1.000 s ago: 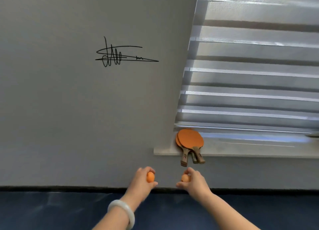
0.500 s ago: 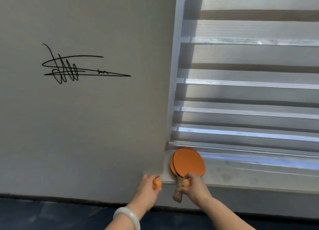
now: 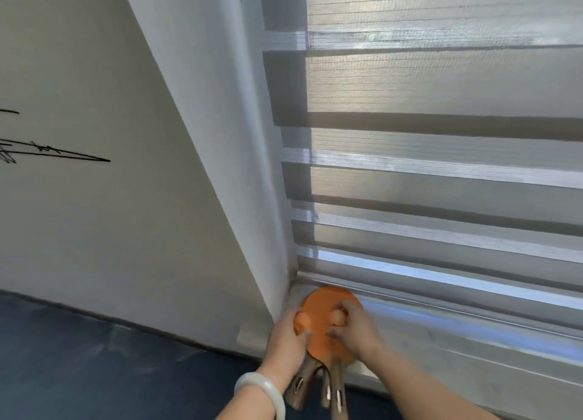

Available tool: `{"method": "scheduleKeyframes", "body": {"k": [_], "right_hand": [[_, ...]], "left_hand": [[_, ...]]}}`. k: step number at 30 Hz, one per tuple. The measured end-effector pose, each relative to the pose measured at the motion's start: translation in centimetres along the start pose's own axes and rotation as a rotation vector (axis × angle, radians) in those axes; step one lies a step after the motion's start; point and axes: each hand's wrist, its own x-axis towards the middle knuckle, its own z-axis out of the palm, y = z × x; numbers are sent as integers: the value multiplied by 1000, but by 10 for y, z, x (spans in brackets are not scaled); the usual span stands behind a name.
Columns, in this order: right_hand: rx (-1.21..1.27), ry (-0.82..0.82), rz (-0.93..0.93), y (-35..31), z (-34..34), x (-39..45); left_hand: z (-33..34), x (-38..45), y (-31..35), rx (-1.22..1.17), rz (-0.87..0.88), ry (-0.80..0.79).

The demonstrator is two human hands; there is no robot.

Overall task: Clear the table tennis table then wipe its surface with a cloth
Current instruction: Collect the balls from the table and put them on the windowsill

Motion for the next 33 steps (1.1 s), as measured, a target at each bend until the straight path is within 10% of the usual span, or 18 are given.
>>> {"method": "scheduleKeyframes", "body": {"k": [25,33], "right_hand": [[120,-47,27,-5,11,59],[177,-28,44,1,11,55]], "left_hand": [[31,66,-12,-542,-218,150],[35,77,-7,-334,-157,209]]}}
